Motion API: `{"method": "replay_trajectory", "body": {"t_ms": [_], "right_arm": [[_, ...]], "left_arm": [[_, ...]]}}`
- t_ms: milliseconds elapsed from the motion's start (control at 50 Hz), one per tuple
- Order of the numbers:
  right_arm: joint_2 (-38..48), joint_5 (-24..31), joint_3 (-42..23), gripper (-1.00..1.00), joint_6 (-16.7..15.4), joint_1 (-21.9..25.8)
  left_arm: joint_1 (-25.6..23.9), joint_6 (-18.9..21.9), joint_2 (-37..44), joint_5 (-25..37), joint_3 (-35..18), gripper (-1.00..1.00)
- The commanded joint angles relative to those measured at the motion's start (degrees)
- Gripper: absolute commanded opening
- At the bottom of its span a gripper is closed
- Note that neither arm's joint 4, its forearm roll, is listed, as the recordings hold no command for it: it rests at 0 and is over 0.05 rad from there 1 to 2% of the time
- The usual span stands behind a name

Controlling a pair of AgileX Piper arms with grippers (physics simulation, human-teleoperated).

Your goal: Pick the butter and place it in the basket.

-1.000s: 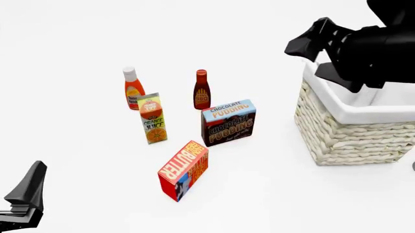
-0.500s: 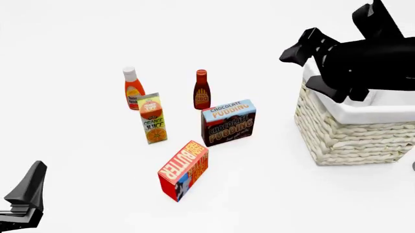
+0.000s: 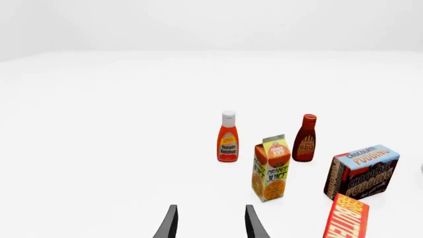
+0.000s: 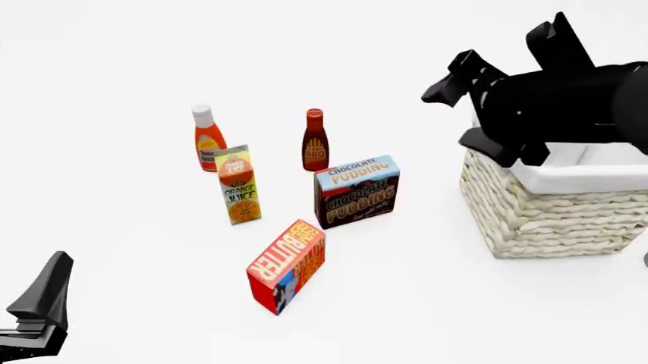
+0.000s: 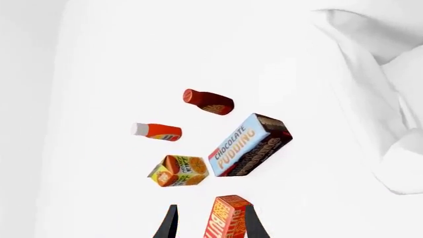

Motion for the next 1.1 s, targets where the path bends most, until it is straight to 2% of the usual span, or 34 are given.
{"method": "replay_trajectory", "body": {"t_ms": [20, 120, 140, 260, 340, 540, 880, 1100], "right_arm": [[1.6, -0.2, -0.6, 1.0, 2.2, 0.4], [1.9, -0.6, -0.5, 1.0, 2.7, 0.3], [1.7, 0.0, 0.1, 1.0, 2.7, -1.1], [2.6, -0.2, -1.5, 1.0, 4.5, 0.1], [2.6, -1.5, 0.9, 1.0, 7.3, 0.3], [3.8, -2.9, 3.8, 1.0, 9.2, 0.5], [4.0, -2.8, 5.4, 1.0, 9.2, 0.9], [3.6, -3.3, 8.1, 1.0, 7.8, -1.2]], "left_arm": [[0.0, 0.0, 0.0, 0.0, 0.0, 1.0], [0.0, 0.0, 0.0, 0.0, 0.0, 1.0], [0.0, 0.0, 0.0, 0.0, 0.0, 1.0], [0.0, 0.0, 0.0, 0.0, 0.0, 1.0], [0.0, 0.0, 0.0, 0.0, 0.0, 1.0], [0.0, 0.0, 0.0, 0.0, 0.0, 1.0], [0.0, 0.0, 0.0, 0.0, 0.0, 1.0], [0.0, 0.0, 0.0, 0.0, 0.0, 1.0]]}}
